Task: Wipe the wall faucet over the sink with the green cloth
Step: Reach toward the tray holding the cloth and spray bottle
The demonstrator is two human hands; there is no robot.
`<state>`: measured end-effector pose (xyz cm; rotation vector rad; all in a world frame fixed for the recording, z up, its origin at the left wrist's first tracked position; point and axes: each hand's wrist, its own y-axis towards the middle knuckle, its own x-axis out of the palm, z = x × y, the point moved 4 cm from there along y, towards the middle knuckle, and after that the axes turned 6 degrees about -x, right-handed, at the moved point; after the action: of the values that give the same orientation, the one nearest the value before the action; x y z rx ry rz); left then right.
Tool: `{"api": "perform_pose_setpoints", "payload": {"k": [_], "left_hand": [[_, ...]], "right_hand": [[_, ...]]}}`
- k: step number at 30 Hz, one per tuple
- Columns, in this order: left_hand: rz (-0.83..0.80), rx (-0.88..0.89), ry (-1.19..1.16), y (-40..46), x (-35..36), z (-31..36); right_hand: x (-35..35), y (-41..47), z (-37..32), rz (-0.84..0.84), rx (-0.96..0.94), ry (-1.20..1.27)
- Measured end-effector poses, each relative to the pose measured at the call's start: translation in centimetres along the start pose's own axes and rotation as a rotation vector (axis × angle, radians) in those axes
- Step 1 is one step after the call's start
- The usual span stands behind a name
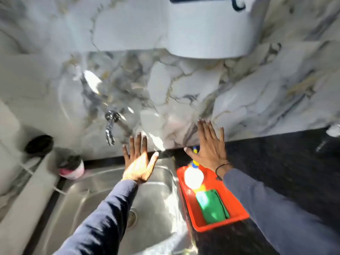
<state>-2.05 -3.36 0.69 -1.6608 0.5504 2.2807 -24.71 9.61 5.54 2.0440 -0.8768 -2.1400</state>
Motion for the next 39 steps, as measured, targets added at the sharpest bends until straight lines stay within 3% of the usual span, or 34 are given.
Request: {"api": "perform_pose_setpoints", "payload": {"k": [6, 12, 17, 21, 28, 33, 39], "left_hand": [[-0.318, 0.186, 0.114, -6.5, 12.3, 7.8], [-0.534, 0.258, 0.161, -9.1, 19.8, 14.8], [-0.615, 0.073, 0.201, -9.8, 23.6, 17.5], [-0.602, -0.116, -0.136, -9.6, 23.5, 17.6], [-0.412, -0.084, -0.518, -9.5, 19.2, 14.9], [-0.287, -0.022, -0.652, -9.3, 12.6, 10.2], [-0.110, -0.090, -0.560, -5.6, 4.9, 1.4]], "right_hand": [[10.1, -11.3, 6.6, -0.553, 0.297, 0.141], [16.5, -17.1, 8.7, -0.823, 0.540, 0.280], [19.1, -16.6, 9.9, -0.845, 0.586, 0.369], [19.8, -16.3, 11.1, -0.903, 0.727, 0.529], [17.5, -15.5, 10.4, -0.887, 0.926, 1.060], [13.3, -11.8, 5.7, -0.802, 0.766, 1.240], [11.3, -3.8, -5.4, -0.617, 0.546, 1.328]]}}
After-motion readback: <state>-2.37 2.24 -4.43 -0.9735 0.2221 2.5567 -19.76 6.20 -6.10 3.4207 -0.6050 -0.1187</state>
